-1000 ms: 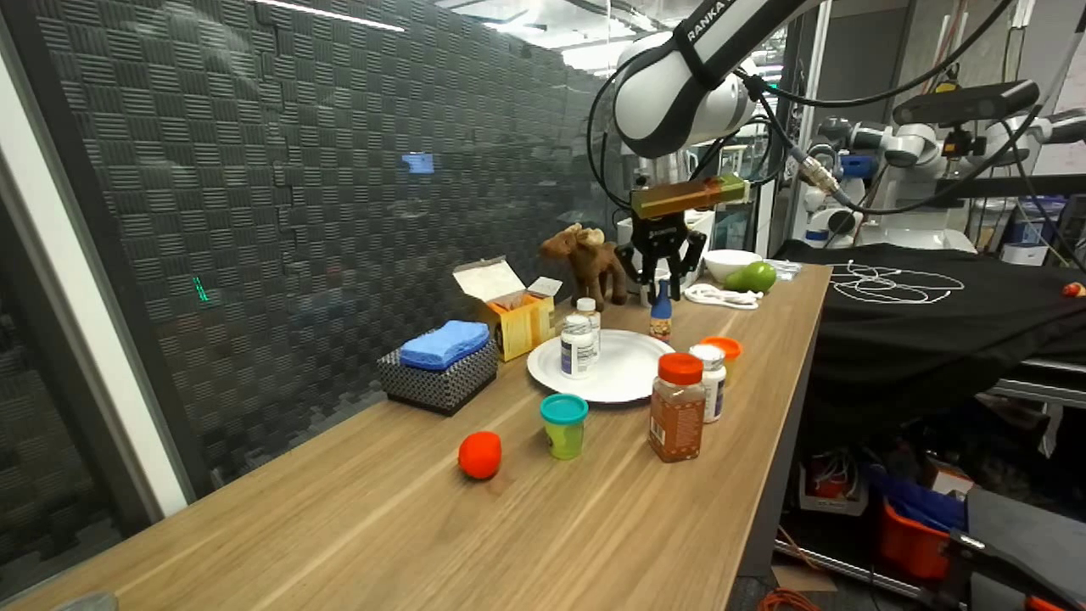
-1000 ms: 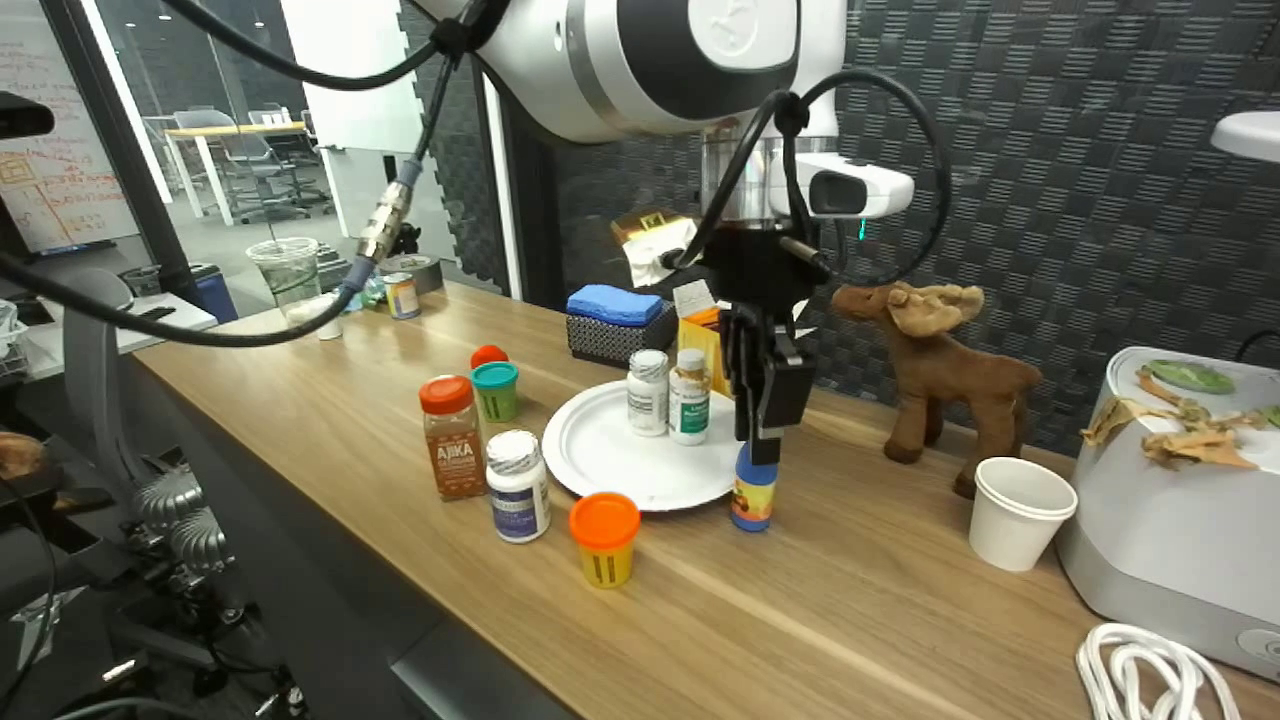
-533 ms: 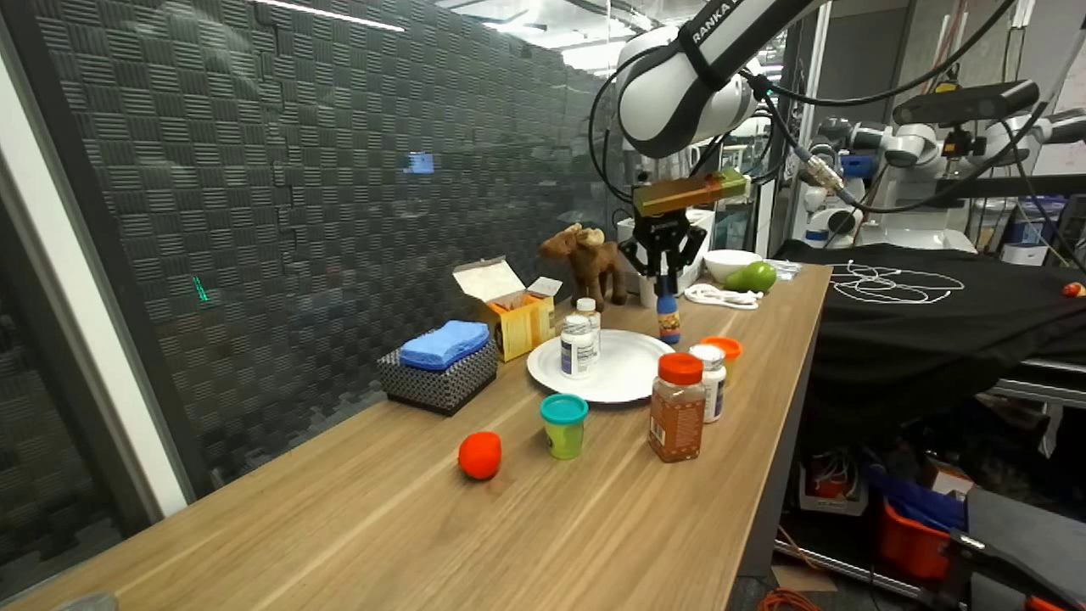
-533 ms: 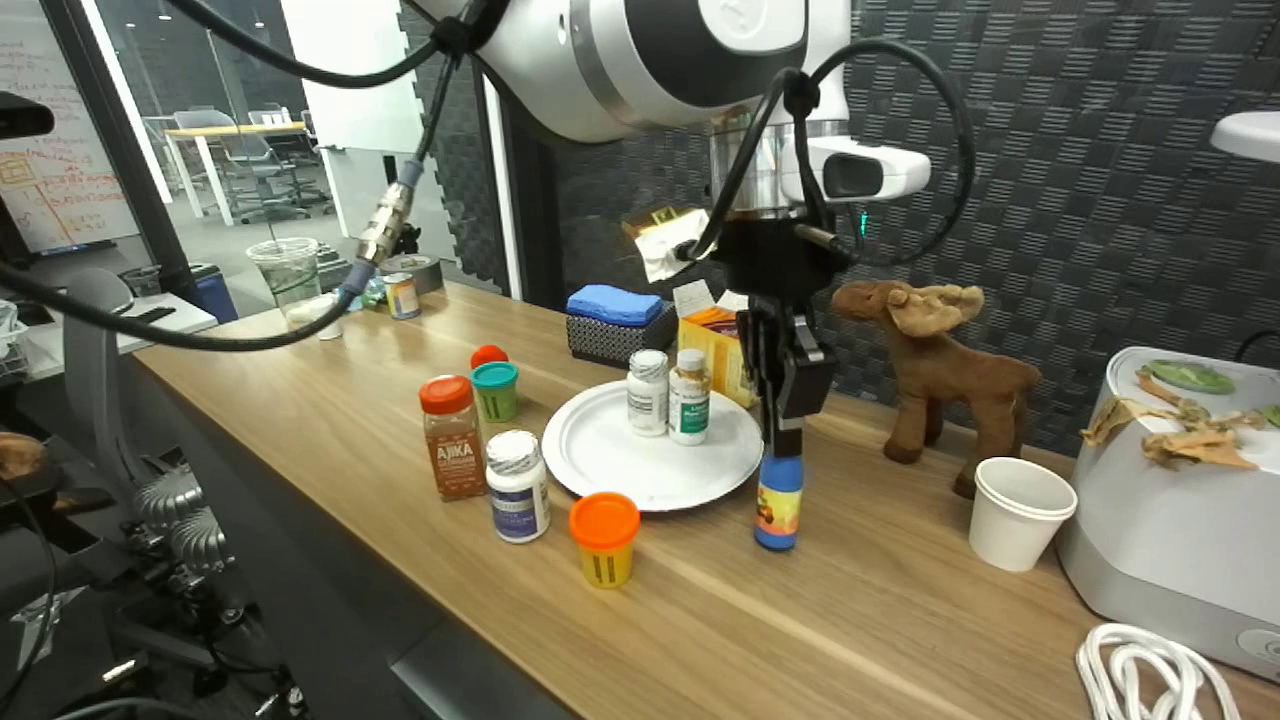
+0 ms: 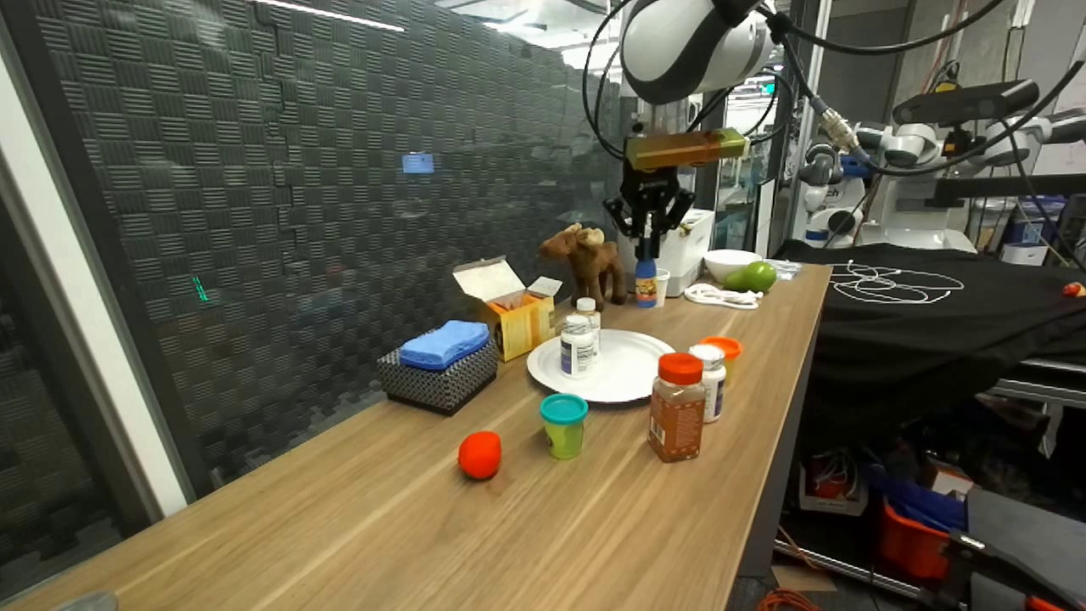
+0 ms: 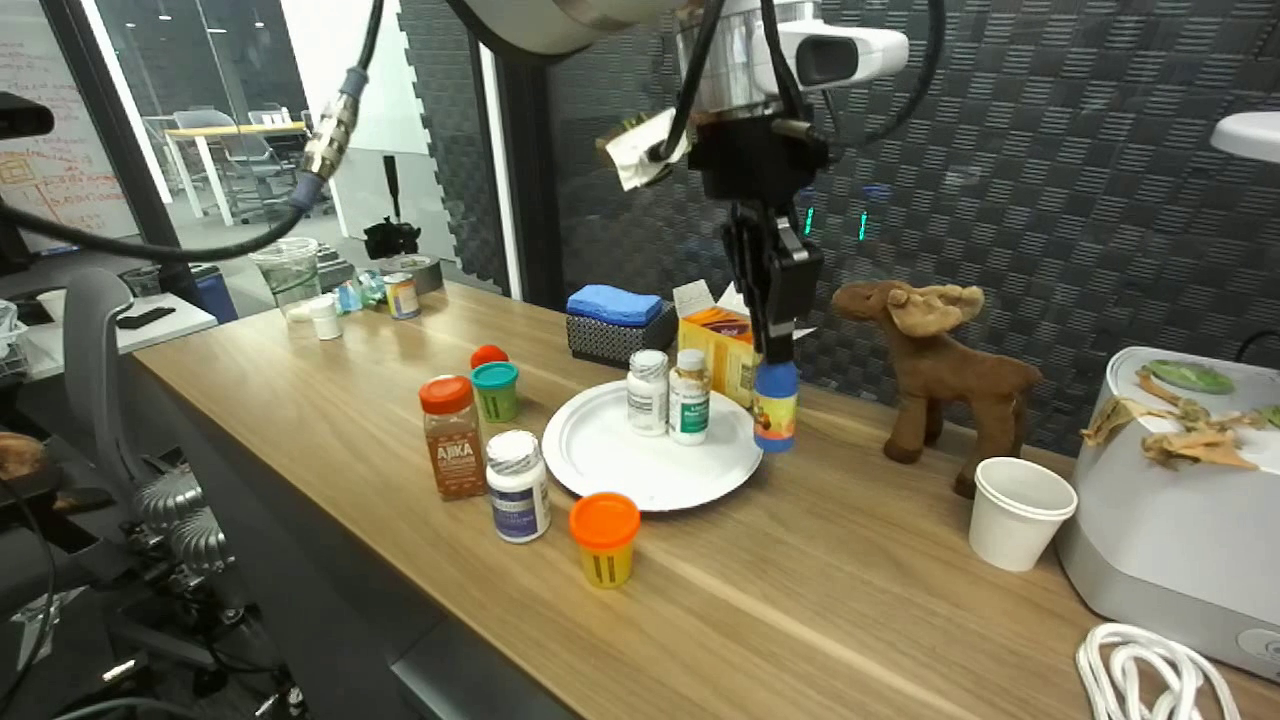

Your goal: Pick up all the objects surrounding the white plate and arrange them on the plate

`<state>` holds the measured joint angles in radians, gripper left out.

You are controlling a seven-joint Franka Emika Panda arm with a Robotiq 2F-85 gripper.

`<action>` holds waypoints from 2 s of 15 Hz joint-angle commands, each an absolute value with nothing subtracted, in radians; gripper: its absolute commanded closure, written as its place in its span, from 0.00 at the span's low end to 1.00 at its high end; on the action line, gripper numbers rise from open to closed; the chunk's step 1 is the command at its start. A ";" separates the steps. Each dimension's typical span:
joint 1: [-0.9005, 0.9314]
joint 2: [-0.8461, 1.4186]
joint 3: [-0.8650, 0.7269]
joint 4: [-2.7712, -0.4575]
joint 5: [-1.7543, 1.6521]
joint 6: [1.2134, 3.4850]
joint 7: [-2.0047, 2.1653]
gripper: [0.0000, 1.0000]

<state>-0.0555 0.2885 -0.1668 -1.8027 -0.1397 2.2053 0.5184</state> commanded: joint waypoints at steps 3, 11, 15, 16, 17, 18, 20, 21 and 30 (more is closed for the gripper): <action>-0.047 0.244 -0.114 -1.835 -0.062 2.240 0.432 0.95; -0.047 0.292 -0.083 -1.832 0.001 2.263 0.369 0.95; -0.057 0.314 -0.077 -1.828 0.046 2.269 0.321 0.94; -0.057 0.322 -0.079 -1.825 0.054 2.268 0.318 0.94; -0.057 0.330 -0.080 -1.823 0.056 2.265 0.311 0.94; -0.056 0.337 -0.083 -1.821 0.052 2.264 0.310 0.94; -0.053 0.350 -0.089 -1.819 0.037 2.255 0.315 0.93; -0.053 0.355 -0.092 -1.820 0.033 2.254 0.316 0.93; -0.073 0.377 -0.097 -1.813 0.058 2.271 0.315 0.93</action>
<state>-0.0648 0.3710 -0.0919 -1.8242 0.0267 2.2473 0.3310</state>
